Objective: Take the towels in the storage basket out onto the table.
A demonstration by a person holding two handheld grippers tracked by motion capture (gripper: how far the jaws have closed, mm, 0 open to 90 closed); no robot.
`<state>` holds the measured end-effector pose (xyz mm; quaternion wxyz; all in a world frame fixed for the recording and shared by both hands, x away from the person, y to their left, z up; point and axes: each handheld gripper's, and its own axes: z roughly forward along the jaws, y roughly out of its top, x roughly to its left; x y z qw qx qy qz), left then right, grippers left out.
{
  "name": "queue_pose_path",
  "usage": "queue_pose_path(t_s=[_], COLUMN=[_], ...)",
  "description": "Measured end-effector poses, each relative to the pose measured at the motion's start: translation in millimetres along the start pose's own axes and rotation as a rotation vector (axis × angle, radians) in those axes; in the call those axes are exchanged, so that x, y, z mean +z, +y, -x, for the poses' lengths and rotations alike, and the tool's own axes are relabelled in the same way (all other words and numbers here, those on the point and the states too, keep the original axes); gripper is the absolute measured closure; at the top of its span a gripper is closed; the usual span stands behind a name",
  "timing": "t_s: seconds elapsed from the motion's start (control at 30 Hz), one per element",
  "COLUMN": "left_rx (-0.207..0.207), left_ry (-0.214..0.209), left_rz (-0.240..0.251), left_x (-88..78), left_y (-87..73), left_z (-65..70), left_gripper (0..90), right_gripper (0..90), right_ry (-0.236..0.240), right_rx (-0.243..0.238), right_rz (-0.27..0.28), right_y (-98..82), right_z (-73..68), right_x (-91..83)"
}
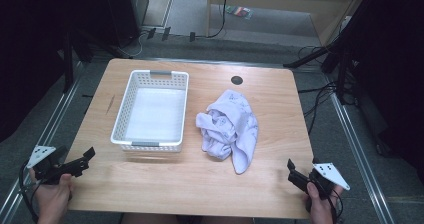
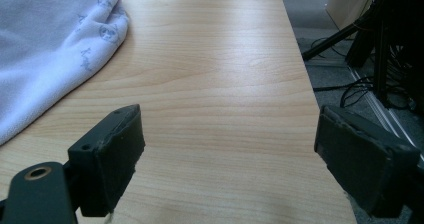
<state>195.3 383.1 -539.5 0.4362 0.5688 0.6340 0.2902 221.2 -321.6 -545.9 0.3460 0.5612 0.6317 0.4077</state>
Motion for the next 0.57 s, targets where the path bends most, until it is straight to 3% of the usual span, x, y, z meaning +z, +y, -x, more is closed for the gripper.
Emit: queue_pose_path(t_s=[0.17, 0.3, 0.47, 0.57], left_rx=[-0.029, -0.009, 0.016, 0.005], left_ry=[-0.022, 0.01, 0.006, 0.004], left_rz=[0.013, -0.006, -0.012, 0.0], left_x=[2.6, 7.2, 4.9, 3.8], left_y=[-3.5, -4.8, -7.4, -7.9], left_z=[-4.8, -1.1, 1.8, 1.6], left_gripper=[0.1, 0.1, 0.1, 0.1], right_gripper=[12.6, 12.5, 12.4, 12.5], right_ry=[0.002, 0.005, 0.007, 0.006], right_rx=[0.004, 0.003, 0.003, 0.001], right_rz=[-0.001, 0.0, 0.0, 0.001], right_y=[0.0, -0.1, -0.1, -0.1], right_z=[0.1, 0.2, 0.4, 0.3], right_x=[-0.1, -0.1, -0.1, -0.1])
